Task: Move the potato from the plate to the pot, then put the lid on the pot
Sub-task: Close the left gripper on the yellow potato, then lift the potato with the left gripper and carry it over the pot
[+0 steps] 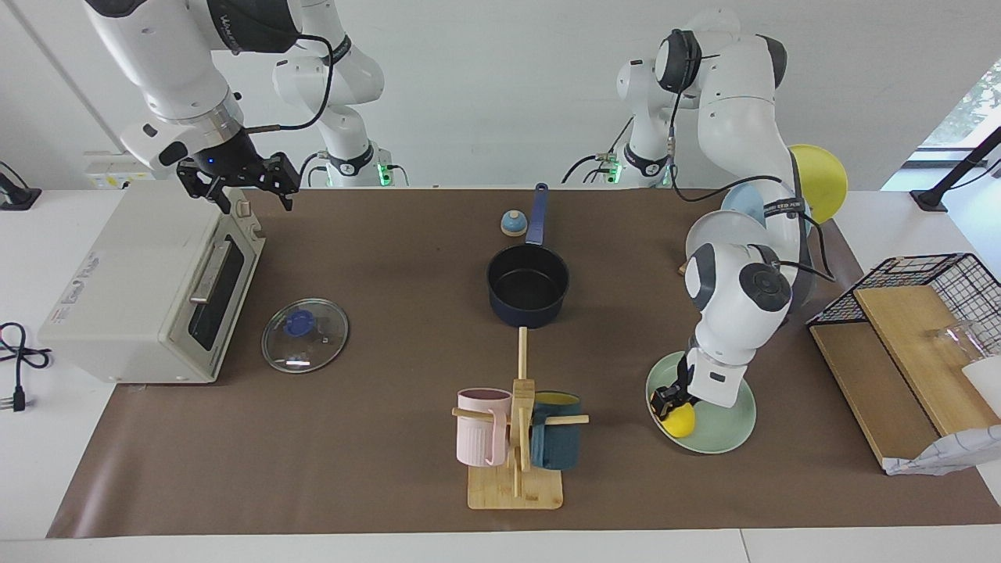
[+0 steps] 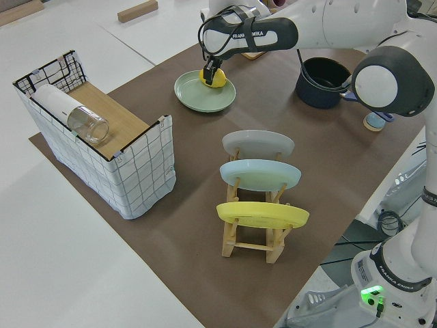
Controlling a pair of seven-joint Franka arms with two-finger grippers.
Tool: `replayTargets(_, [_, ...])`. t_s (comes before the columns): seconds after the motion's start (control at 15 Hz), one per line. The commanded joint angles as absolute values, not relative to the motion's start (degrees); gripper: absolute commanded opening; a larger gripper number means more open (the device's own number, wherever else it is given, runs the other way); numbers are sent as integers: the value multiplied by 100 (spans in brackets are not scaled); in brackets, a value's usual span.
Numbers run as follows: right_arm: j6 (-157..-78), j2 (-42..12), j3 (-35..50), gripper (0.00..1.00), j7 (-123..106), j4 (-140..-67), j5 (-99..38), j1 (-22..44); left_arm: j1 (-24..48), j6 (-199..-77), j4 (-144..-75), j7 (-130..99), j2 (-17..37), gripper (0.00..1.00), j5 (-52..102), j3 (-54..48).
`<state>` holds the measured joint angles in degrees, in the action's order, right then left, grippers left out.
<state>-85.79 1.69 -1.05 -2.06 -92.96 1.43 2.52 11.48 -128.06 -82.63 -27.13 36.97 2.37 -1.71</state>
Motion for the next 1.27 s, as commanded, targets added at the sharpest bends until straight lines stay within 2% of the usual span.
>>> replayTargets(0.0, [-8517,229,-88,100,-105,-9325,70,211,1038,-12368,-8122,-2733,3622,0,35,-149])
replayTargets(0.13, [-8517,229,-88,100,-105,-9316,70,211,914,-11815,-8103,-2533,3193,0,122,-176])
replayTargets(0.33, [-8517,229,-88,100,-105,-9316,70,211,931,-10911,-8244,-2496,2262,0,298,-219])
replayTargets(0.47, [-8517,229,-97,100,-105,-9316,70,211,1229,-10330,-8375,-2810,1760,0,404,-211])
replayTargets(0.6, [-8525,229,-97,100,-105,-9316,70,211,1659,-10160,-8865,-3302,1215,0,439,-220])
replayTargets(0.74, [-8517,229,-88,100,-105,-9316,70,211,2308,-10396,-9655,-3917,758,0,492,-220])
replayTargets(1.0, [-8525,229,-88,100,-105,-9316,70,211,3215,-11607,-11018,-4578,168,0,492,-220])
replayTargets(1.07, [-8517,229,-88,100,-105,-9325,70,211,3443,-11924,-11343,-4675,123,0,492,-220])
replayTargets(1.2, [-8517,229,-88,100,-105,-9325,70,211,3682,-12286,-11513,-4842,219,0,492,-220])
